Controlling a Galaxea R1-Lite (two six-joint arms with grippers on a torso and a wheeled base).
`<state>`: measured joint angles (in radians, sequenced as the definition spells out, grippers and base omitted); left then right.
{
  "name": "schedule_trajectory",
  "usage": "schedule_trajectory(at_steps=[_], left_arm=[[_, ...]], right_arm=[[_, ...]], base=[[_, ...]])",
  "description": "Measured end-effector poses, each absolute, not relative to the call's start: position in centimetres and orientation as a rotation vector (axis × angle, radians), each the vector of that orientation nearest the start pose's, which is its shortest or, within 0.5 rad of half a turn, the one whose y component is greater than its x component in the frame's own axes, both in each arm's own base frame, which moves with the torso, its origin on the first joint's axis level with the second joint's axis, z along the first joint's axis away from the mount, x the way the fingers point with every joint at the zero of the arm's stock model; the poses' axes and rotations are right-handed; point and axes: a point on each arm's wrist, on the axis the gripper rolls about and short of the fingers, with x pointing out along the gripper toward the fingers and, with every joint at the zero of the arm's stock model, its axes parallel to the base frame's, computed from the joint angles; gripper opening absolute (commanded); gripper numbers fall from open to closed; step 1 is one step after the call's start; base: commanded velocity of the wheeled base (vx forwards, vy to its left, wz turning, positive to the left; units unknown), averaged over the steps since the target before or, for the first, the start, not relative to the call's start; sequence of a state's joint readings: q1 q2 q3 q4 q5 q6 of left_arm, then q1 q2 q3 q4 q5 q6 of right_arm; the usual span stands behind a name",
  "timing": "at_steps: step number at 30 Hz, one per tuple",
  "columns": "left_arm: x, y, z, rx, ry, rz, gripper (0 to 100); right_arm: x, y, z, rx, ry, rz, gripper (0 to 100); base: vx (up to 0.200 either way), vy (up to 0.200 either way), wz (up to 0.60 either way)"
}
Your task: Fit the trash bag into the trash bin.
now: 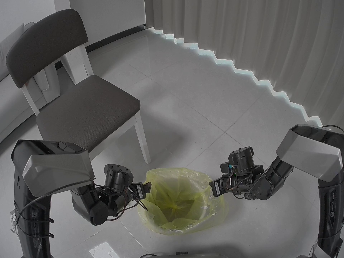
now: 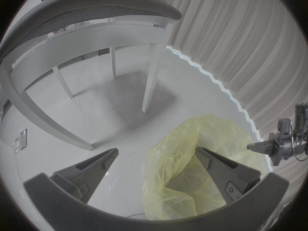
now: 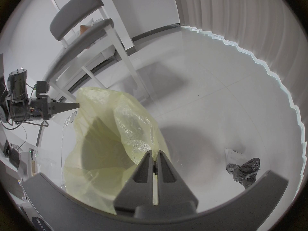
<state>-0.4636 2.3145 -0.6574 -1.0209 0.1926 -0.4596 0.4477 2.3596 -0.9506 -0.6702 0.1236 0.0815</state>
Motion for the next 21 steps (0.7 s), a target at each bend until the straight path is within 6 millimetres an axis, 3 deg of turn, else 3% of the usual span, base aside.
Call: schedule_trajectory(at_steps=[15,16,21], left_arm=[[31.4,-15.0,-3.5,-0.226,0.674,-0.101,100],[31.5,-15.0,-3.6,-0.225,0.675,-0.1,100],[31.7,-15.1,-3.9,-0.222,0.677,-0.1,100]], right_arm=[[34.2,18.8,-4.5,-0.114,0.8,0.535,0],[34.2,18.7,-4.6,-0.118,0.804,0.532,100],[34.0,17.8,-4.7,-0.135,0.807,0.522,100]], base=[[0.0,0.0,0.0],[0.0,0.0,0.0],[0.0,0.0,0.0]])
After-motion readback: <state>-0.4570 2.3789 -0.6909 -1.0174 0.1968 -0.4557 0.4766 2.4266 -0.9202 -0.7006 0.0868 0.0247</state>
